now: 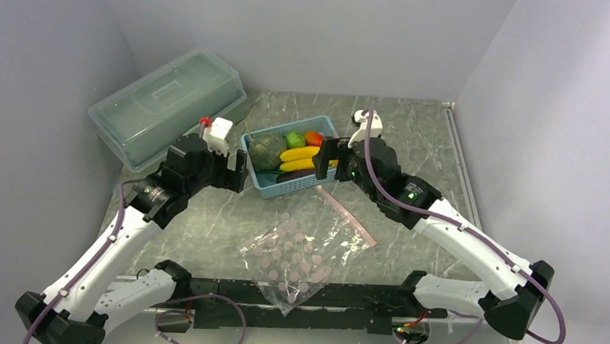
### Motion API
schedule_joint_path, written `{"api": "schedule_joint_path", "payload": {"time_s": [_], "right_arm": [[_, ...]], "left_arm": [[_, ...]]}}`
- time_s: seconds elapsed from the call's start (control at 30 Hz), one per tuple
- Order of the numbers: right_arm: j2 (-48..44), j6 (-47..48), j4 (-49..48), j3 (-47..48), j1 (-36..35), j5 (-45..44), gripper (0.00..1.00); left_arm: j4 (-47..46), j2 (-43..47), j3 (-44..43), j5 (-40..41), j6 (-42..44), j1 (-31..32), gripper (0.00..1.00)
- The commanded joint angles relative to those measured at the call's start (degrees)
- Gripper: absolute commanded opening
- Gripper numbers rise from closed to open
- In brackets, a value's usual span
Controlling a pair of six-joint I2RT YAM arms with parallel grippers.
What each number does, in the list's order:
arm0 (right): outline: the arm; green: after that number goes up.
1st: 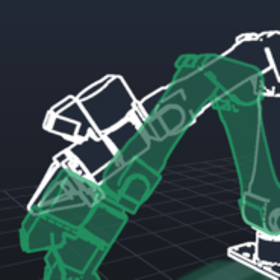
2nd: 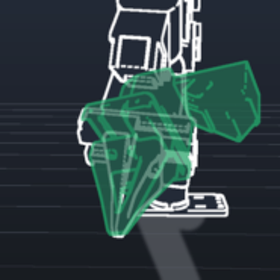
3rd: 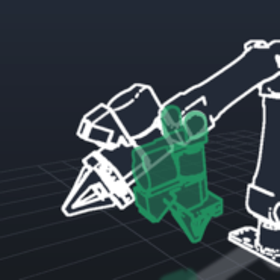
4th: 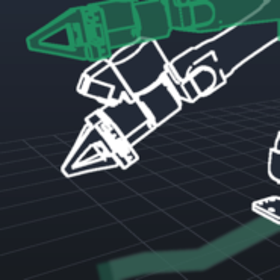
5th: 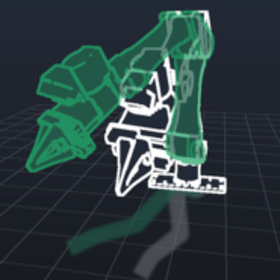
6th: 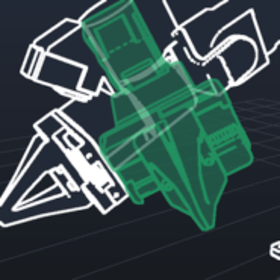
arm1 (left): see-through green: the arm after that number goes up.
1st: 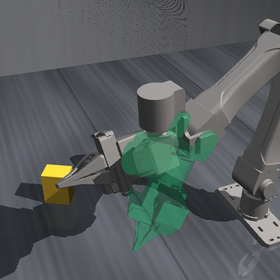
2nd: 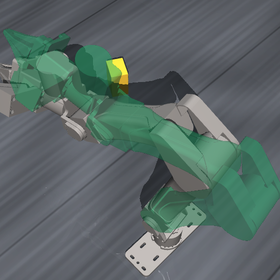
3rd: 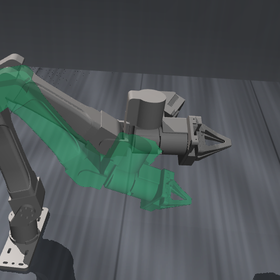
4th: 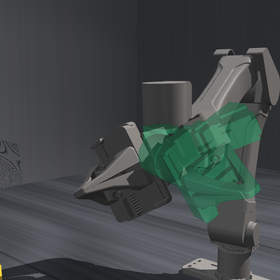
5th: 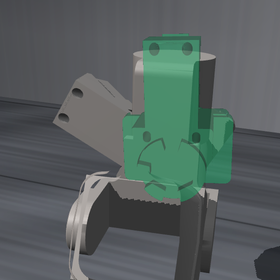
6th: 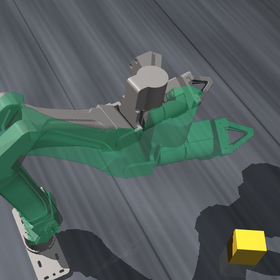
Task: Place the food in the zip-top bag and seal the zipper
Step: Move the bin to the center of the board.
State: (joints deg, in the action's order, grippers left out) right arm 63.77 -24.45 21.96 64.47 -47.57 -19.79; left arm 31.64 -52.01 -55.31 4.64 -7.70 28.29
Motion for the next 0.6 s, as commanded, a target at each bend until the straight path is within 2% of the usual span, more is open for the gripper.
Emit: {"api": "schedule_joint_path", "payload": {"time_s": [0.0,0.23,0.57], "right_arm": [[0.4,1.0,3.1,2.8,-0.1,-2.2,1.0],[1.5,1.2,3.9,3.5,-0.1,-0.8,1.0],[6.8,-1.2,6.1,4.6,-0.1,-4.6,1.0]], "left_arm": [[-0.6,2.5,0.7,2.3,-1.8,0.2,0.99],[-0.7,3.2,2.6,5.3,-1.8,0.2,0.99],[0.1,3.6,2.7,5.3,-0.8,0.2,0.99]]}}
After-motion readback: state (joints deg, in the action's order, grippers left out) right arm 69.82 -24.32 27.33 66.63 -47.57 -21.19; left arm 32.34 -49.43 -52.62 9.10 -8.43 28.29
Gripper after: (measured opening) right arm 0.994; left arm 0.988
